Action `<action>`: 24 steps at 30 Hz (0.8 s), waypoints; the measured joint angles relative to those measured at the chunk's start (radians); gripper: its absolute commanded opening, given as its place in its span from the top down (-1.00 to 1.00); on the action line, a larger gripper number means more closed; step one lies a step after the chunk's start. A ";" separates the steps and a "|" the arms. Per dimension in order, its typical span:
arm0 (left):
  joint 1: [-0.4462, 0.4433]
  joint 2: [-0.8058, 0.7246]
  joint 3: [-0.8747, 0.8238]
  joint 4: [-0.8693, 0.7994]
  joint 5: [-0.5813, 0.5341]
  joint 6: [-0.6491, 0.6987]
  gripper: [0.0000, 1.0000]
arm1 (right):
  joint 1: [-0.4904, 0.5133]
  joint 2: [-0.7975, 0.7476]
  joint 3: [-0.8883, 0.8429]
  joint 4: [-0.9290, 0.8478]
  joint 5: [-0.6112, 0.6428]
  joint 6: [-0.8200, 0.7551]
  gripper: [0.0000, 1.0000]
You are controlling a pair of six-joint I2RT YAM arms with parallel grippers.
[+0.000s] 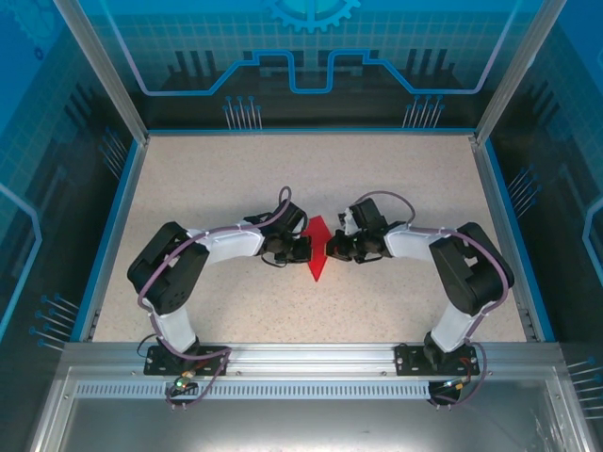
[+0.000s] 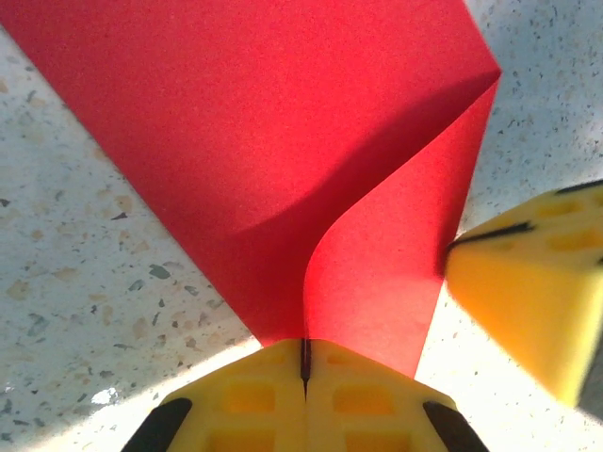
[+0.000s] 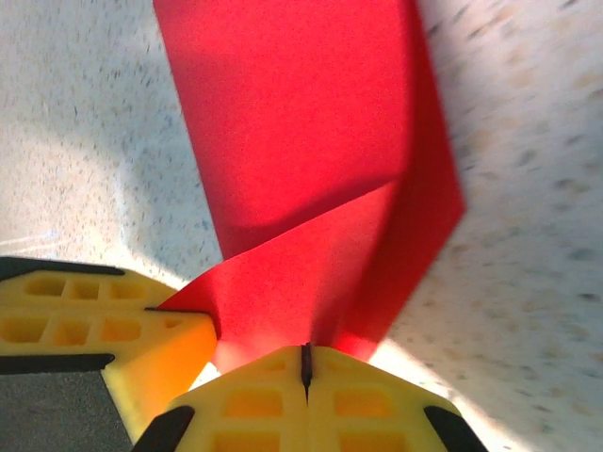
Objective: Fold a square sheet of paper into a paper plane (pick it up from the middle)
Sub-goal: Third fold the triangle at the center of the table.
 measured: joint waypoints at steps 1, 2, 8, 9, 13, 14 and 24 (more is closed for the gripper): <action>0.000 0.000 0.000 0.000 0.000 0.001 1.00 | -0.006 -0.008 0.002 -0.010 0.013 -0.004 0.92; 0.000 0.000 0.000 0.000 0.000 0.003 1.00 | -0.011 -0.015 0.006 -0.019 0.024 -0.010 0.87; 0.000 0.000 0.000 0.000 0.000 0.004 1.00 | -0.014 -0.014 0.070 -0.076 0.079 -0.050 0.52; 0.000 0.000 0.000 0.000 0.000 0.004 1.00 | -0.014 -0.007 0.085 -0.082 0.090 -0.057 0.46; 0.000 0.000 0.002 0.000 0.000 0.006 1.00 | -0.014 0.023 0.117 -0.093 0.103 -0.074 0.36; 0.000 0.000 0.002 0.000 0.000 0.006 1.00 | -0.014 0.036 0.127 -0.098 0.103 -0.078 0.36; 0.000 0.000 0.002 -0.001 0.000 0.006 1.00 | -0.013 0.112 0.161 -0.124 0.099 -0.085 0.32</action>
